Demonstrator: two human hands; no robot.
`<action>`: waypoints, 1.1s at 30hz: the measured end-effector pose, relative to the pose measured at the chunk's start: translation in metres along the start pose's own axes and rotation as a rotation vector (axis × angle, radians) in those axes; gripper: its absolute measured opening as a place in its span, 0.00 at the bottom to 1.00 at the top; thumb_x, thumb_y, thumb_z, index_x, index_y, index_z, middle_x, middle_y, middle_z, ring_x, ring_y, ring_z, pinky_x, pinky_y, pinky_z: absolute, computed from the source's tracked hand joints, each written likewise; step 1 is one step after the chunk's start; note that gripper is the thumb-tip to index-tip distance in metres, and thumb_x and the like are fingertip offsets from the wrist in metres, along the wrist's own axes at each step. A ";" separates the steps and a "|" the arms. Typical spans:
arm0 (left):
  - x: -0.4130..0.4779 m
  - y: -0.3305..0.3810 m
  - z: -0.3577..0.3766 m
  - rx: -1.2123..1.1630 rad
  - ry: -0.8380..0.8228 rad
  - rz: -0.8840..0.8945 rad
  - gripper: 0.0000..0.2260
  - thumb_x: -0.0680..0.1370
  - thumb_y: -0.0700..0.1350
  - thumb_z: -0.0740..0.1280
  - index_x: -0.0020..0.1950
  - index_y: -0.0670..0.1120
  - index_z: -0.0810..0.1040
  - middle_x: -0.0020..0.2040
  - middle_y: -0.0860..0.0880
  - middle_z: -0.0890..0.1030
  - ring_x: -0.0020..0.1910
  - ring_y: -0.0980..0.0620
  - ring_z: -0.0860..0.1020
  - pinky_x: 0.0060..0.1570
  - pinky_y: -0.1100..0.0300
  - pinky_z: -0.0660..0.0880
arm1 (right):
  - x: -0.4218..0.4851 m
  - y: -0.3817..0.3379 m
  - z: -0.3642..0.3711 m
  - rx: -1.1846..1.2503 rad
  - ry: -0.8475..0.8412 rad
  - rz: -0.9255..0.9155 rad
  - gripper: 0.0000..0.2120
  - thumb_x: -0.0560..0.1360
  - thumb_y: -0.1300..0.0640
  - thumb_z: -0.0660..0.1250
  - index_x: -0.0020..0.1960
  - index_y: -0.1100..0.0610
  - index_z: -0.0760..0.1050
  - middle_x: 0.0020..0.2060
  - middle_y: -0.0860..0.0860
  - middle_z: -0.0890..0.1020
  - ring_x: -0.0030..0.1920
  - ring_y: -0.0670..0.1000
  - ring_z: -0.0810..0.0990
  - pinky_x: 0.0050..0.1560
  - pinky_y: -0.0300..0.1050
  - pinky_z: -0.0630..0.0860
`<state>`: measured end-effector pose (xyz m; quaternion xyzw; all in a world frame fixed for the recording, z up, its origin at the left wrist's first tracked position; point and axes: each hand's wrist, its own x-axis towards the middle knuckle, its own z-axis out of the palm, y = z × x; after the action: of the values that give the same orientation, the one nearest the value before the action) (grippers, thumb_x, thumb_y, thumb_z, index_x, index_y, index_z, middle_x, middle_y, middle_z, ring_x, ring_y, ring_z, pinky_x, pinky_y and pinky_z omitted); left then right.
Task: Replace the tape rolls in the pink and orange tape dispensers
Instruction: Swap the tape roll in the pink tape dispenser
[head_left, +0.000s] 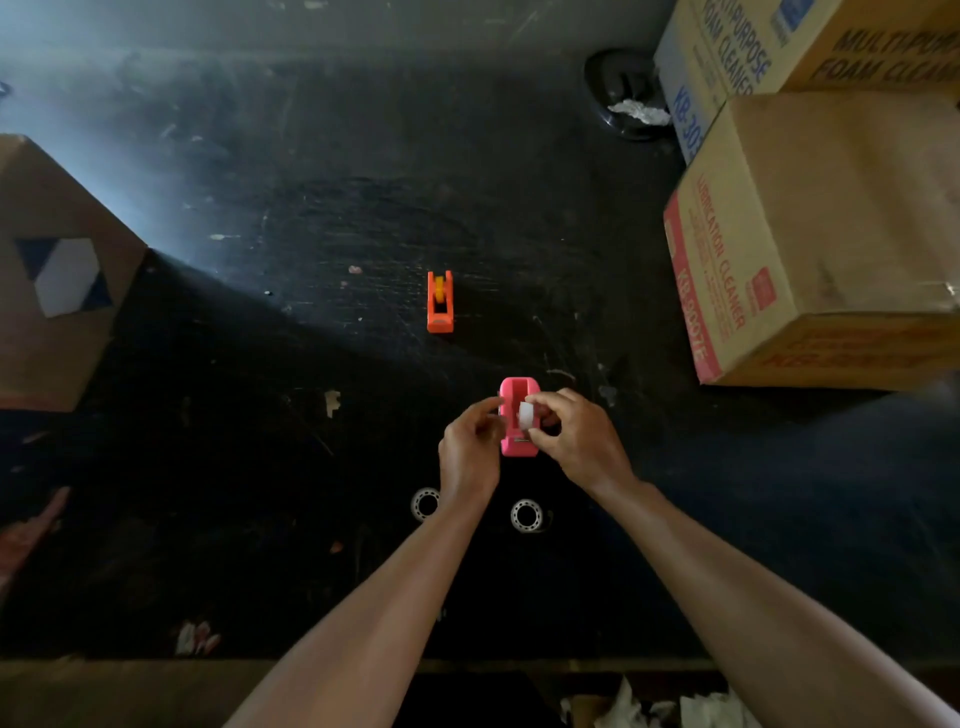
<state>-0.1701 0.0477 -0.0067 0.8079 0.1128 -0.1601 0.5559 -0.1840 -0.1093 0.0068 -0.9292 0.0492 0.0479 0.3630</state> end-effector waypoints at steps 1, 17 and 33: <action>-0.003 -0.001 0.001 -0.034 -0.023 -0.004 0.12 0.83 0.42 0.68 0.63 0.53 0.84 0.49 0.54 0.87 0.50 0.56 0.85 0.54 0.56 0.83 | -0.005 -0.001 0.000 0.013 0.002 -0.001 0.21 0.76 0.58 0.75 0.68 0.55 0.79 0.55 0.50 0.82 0.53 0.46 0.81 0.54 0.39 0.77; -0.042 0.002 -0.015 0.053 -0.042 0.046 0.05 0.83 0.42 0.69 0.51 0.47 0.85 0.42 0.54 0.85 0.40 0.57 0.84 0.35 0.75 0.74 | -0.046 -0.008 -0.003 0.128 -0.005 -0.030 0.20 0.73 0.60 0.77 0.65 0.53 0.82 0.50 0.49 0.83 0.50 0.47 0.83 0.55 0.44 0.81; -0.050 -0.019 -0.027 0.088 -0.033 -0.080 0.04 0.83 0.45 0.68 0.51 0.49 0.83 0.44 0.50 0.86 0.43 0.55 0.84 0.44 0.58 0.80 | -0.069 0.033 -0.001 -0.163 -0.017 0.211 0.12 0.72 0.60 0.75 0.55 0.60 0.83 0.48 0.55 0.82 0.47 0.56 0.82 0.48 0.52 0.79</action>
<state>-0.2196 0.0794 0.0050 0.8235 0.1288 -0.2002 0.5149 -0.2562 -0.1301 -0.0064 -0.9449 0.1394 0.0977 0.2797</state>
